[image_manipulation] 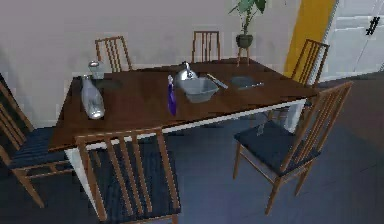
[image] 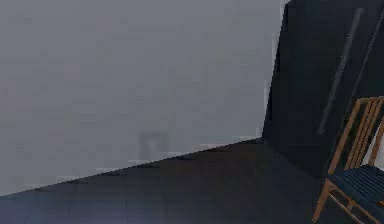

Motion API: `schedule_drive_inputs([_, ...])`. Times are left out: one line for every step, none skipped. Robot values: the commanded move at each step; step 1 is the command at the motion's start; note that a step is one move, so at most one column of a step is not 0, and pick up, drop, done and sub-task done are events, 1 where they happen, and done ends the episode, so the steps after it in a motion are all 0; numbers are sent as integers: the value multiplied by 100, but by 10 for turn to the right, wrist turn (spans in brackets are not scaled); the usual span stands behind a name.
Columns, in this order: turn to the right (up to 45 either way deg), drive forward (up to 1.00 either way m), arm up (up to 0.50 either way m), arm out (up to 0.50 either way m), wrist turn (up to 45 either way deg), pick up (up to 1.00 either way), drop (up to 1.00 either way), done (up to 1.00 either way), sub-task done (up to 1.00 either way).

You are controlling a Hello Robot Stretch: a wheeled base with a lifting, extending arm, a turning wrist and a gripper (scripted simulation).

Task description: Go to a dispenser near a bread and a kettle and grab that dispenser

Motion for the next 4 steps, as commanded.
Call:
schedule_drive_inputs([450,0,0,0,0,0,0,0,0])
schedule_drive_inputs([450,0,0,0,0,0,0,0,0])
schedule_drive_inputs([330,0,0,0,0,0,0,0,0])
schedule_drive_inputs([0,75,0,0,0,0,0,0,0])
